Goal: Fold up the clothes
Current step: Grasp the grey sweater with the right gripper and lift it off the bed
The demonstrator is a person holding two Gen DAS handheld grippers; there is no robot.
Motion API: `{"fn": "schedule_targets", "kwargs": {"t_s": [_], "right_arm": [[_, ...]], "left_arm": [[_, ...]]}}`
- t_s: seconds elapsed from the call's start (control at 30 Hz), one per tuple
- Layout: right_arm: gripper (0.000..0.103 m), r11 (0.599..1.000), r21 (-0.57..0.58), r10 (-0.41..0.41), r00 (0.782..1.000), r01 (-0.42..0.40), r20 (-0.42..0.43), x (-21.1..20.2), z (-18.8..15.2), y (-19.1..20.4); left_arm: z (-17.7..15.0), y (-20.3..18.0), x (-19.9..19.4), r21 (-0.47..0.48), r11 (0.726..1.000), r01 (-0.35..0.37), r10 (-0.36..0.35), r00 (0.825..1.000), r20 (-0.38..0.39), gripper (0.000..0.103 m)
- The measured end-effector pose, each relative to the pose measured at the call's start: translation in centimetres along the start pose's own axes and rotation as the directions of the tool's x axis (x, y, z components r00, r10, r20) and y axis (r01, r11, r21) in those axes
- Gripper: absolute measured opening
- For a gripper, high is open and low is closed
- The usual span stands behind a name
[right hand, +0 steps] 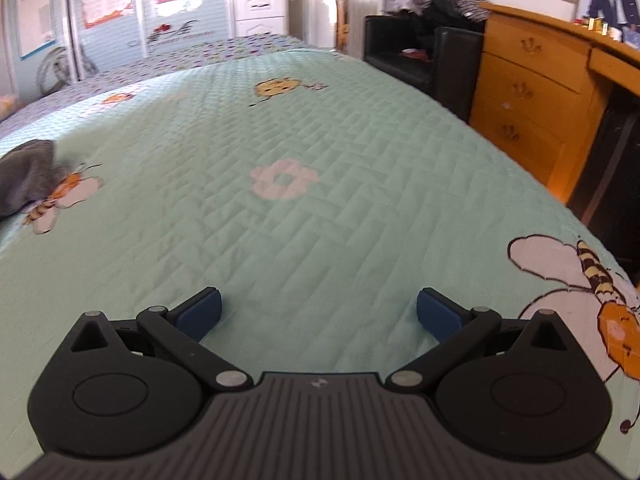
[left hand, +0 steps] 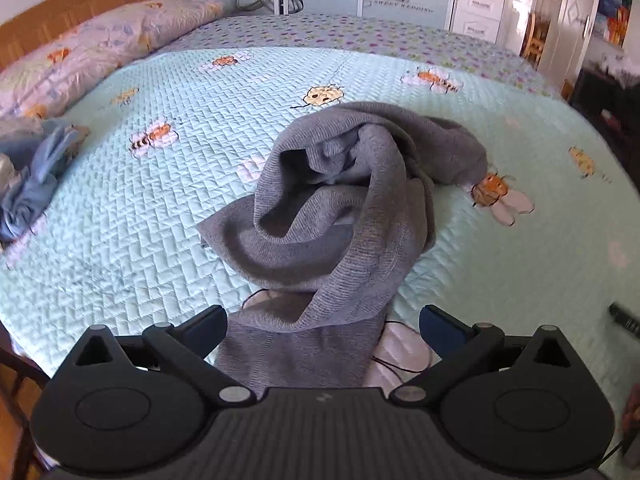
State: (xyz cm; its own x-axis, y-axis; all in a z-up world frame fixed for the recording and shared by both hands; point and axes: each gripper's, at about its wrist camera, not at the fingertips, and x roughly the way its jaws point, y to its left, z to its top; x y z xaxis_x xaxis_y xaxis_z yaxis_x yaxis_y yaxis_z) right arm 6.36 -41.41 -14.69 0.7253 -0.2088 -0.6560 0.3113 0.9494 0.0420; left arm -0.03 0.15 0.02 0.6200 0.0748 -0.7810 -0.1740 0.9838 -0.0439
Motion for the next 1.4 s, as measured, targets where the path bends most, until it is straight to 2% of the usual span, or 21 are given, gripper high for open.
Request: {"fn": "schedule_targets", "kwargs": {"t_s": [0.07,0.13,0.17,0.23,0.33,0.37,0.43,0.53,0.63,0.77,0.87,0.93,0.97,1.03,1.07,1.1,1.17,1.23,1.3,1.33,1.4], "right_arm": [[0.103,0.998,-0.007,0.055,0.998,-0.055,-0.015,-1.2,-0.5,0.3],[0.103,0.984,0.018,0.176,0.984,-0.175,-0.033,-3.0,-1.0,0.9],[0.103,0.966,0.041,0.256,0.966,-0.255,-0.036,-3.9,-1.1,1.4],[0.103,0.907,0.081,0.416,0.909,-0.412,-0.027,-5.8,-1.1,2.7],[0.103,0.827,0.029,0.562,0.827,-0.562,0.016,-9.0,-0.1,6.2],[0.103,0.809,-0.018,0.587,0.809,-0.587,0.037,-10.1,0.3,7.6],[0.103,0.781,-0.106,0.624,0.778,-0.616,0.07,-11.8,1.1,10.4],[0.103,0.743,-0.17,0.662,0.747,-0.647,0.052,-13.1,2.4,14.6],[0.103,0.723,-0.262,0.668,0.744,-0.64,0.025,-14.0,3.1,18.7],[0.098,0.685,-0.354,0.684,0.73,-0.637,0.008,-14.2,3.9,23.6],[0.091,0.691,-0.408,0.653,0.758,-0.597,-0.003,-13.4,4.5,26.9],[0.064,0.684,-0.422,0.643,0.765,-0.595,-0.037,-12.4,4.7,28.3],[0.057,0.682,-0.424,0.635,0.77,-0.595,-0.06,-11.9,4.6,28.9],[0.038,0.689,-0.432,0.601,0.792,-0.583,-0.11,-10.7,4.2,29.8],[0.03,0.691,-0.431,0.592,0.797,-0.58,-0.124,-10.3,4.1,30.1],[0.017,0.692,-0.425,0.595,0.794,-0.584,-0.122,-10.0,3.9,30.1],[0.012,0.711,-0.425,0.585,0.807,-0.56,-0.084,-10.3,3.9,29.6],[0.01,0.727,-0.52,0.524,0.852,-0.449,-0.003,-11.7,3.9,29.2],[0.008,0.717,-0.649,0.438,0.889,-0.255,0.134,-13.3,4.3,28.5],[0.007,0.715,-0.677,0.405,0.893,-0.173,0.199,-14.1,4.9,27.8],[0.007,0.751,-0.657,0.353,0.881,-0.066,0.315,-15.8,7.3,25.4]], "left_arm": [[0.1,0.8,0.0,-0.034,0.999,-0.006,0.006,1.0,0.01,0.102],[0.2,1.5,0.5,-0.043,0.998,-0.038,0.038,0.999,0.016,0.102],[0.3,1.8,0.7,-0.049,0.997,-0.053,0.054,0.998,0.019,0.102],[0.3,2.4,1.2,-0.058,0.995,-0.083,0.085,0.996,0.024,0.102],[-0.1,3.1,2.0,-0.065,0.993,-0.097,0.098,0.995,0.017,0.102],[-0.1,3.6,2.2,-0.063,0.993,-0.097,0.097,0.995,0.011,0.102],[-1.0,3.2,2.8,-0.046,0.992,-0.116,0.113,0.992,-0.059,0.102],[-2.0,3.4,3.4,-0.084,0.99,-0.109,0.103,0.992,-0.076,0.102],[-3.2,3.4,3.6,-0.104,0.992,-0.068,0.058,0.994,-0.095,0.102],[-4.7,3.1,3.8,-0.06,0.998,-0.029,0.02,0.99,-0.142,0.102],[-5.8,3.7,4.4,-0.053,0.999,-0.012,0.003,0.985,-0.172,0.102],[-6.3,4.5,4.9,-0.068,0.998,-0.003,-0.01,0.983,-0.185,0.102],[-6.5,4.9,5.2,-0.078,0.997,0.006,-0.021,0.981,-0.19,0.102],[-6.6,5.4,5.4,-0.093,0.996,0.018,-0.035,0.981,-0.189,0.102],[-6.7,5.5,5.4,-0.099,0.995,0.022,-0.04,0.982,-0.184,0.102],[-6.7,5.7,5.5,-0.105,0.994,0.025,-0.044,0.983,-0.18,0.102],[-6.7,6.0,5.5,-0.117,0.993,0.033,-0.053,0.984,-0.171,0.102],[-6.6,6.2,5.2,-0.105,0.994,0.022,-0.039,0.986,-0.161,0.102],[-6.5,6.2,4.8,-0.078,0.997,0.0,-0.012,0.987,-0.158,0.102],[-6.4,6.2,4.6,-0.07,0.998,-0.006,-0.005,0.987,-0.158,0.102],[-6.3,6.1,4.1,-0.055,0.998,-0.012,0.003,0.987,-0.16,0.102]]}}
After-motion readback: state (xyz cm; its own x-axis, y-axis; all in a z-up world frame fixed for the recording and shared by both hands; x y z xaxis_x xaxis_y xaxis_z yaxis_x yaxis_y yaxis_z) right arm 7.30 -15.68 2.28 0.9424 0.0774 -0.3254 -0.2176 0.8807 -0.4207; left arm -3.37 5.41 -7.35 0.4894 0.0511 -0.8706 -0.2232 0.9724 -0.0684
